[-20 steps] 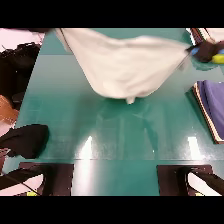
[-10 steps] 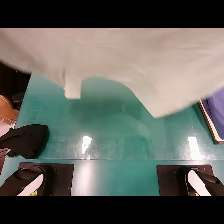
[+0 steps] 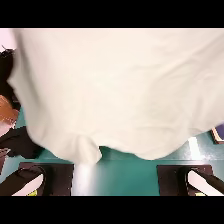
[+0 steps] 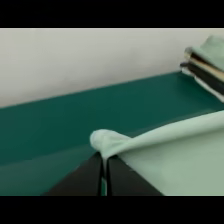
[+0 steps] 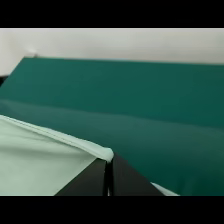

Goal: Fold the shirts.

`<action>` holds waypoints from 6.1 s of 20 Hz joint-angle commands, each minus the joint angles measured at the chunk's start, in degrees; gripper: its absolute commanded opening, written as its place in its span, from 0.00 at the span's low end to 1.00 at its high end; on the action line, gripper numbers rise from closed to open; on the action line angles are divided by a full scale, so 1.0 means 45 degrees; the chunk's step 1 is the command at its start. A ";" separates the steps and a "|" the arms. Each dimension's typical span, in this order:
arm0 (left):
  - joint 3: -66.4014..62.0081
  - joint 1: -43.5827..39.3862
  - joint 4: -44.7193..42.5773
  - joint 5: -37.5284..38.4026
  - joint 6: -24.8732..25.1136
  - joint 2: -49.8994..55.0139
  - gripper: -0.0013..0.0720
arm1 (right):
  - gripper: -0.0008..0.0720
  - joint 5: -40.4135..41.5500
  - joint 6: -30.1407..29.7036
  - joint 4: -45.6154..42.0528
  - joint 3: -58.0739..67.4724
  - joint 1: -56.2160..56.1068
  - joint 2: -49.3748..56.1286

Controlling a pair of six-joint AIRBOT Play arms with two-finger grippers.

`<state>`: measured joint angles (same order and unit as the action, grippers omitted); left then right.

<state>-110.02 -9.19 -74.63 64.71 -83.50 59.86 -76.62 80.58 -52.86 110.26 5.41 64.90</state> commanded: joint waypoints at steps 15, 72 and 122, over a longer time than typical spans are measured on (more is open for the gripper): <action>0.2623 0.2166 -0.0335 0.1146 -0.0447 0.8092 0.76 | 0.63 0.2633 0.0131 0.0165 -0.2200 -0.2142 0.8043; 1.0627 0.1549 0.2958 -0.0044 -0.0121 -0.1690 0.05 | 0.03 0.0826 -0.1243 0.2030 -1.4960 0.5304 -0.4789; 0.5610 0.1579 0.0083 0.1506 -0.0253 0.7834 0.06 | 0.04 0.1122 0.0311 -0.3473 -0.6237 -0.0461 0.6057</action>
<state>-88.05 -2.11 -72.29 69.67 -82.11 95.02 -72.97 82.02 -68.18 88.90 3.36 94.54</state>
